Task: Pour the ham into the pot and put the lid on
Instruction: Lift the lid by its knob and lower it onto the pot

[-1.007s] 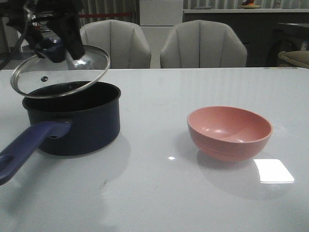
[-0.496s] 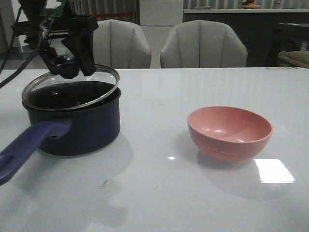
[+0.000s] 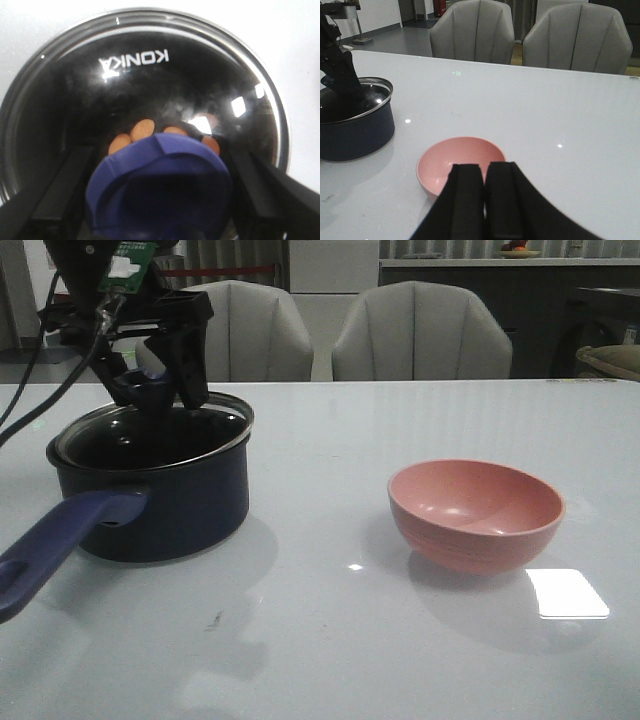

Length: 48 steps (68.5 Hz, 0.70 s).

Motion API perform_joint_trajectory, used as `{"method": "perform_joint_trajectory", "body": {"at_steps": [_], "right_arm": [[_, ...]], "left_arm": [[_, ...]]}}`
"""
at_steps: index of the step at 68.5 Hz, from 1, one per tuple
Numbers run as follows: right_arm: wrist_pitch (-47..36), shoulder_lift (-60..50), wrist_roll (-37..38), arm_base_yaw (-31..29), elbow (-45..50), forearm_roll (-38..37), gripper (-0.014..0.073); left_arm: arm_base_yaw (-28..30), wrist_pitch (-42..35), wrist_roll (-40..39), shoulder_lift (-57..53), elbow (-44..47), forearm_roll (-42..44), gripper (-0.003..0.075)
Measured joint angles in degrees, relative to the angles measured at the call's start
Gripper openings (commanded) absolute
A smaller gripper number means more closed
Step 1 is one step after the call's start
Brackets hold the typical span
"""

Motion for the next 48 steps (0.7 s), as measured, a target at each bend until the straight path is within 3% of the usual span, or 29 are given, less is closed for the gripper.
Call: {"method": "perform_joint_trajectory", "body": {"at_steps": [48], "right_arm": [[0.0,0.0,0.0,0.0,0.0,0.0,0.0164]], "left_arm": [[0.0,7.1,0.0,0.2,-0.2,4.5,0.0586]]}}
